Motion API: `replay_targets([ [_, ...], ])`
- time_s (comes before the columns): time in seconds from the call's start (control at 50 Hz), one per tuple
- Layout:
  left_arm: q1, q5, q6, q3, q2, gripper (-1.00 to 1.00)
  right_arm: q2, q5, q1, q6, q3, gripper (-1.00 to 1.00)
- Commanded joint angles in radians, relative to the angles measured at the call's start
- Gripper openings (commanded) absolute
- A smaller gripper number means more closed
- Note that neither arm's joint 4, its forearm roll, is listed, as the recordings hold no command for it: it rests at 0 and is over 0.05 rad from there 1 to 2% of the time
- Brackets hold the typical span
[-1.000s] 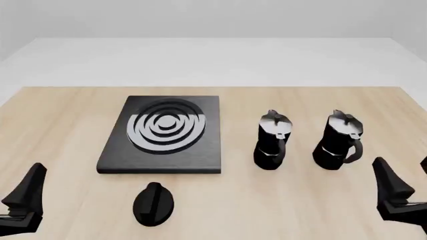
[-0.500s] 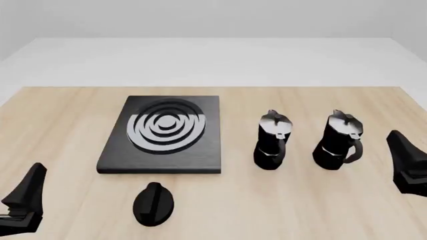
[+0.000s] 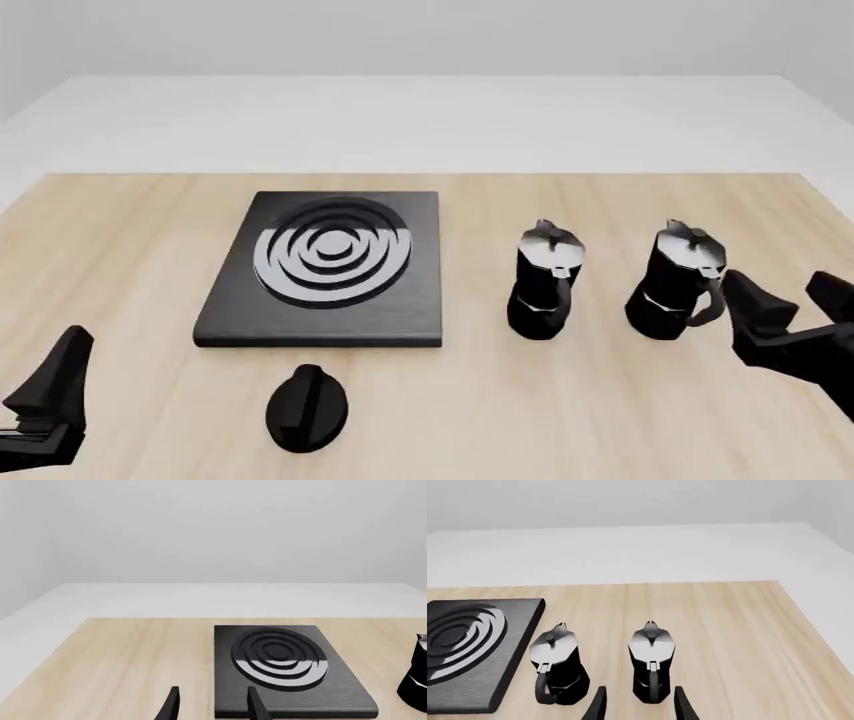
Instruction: Put the right moka pot on the stove.
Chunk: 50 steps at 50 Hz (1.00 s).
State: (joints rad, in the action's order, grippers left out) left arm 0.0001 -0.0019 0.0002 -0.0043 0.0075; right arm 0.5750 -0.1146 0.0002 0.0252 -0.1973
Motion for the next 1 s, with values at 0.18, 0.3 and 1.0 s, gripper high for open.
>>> replay_targets([
  [0.18, 0.000, 0.000, 0.000, 0.000, 0.000, 1.00, 0.227, -0.208, -0.030, 0.008, 0.054, 1.00],
  [0.3, 0.000, 0.000, 0.000, 0.000, 0.000, 1.00, 0.290, -0.264, -0.043, 0.008, 0.058, 1.00],
  [1.0, 0.000, 0.000, 0.000, 0.000, 0.000, 1.00, 0.805, -0.658, -0.053, -0.049, 0.034, 1.00],
])
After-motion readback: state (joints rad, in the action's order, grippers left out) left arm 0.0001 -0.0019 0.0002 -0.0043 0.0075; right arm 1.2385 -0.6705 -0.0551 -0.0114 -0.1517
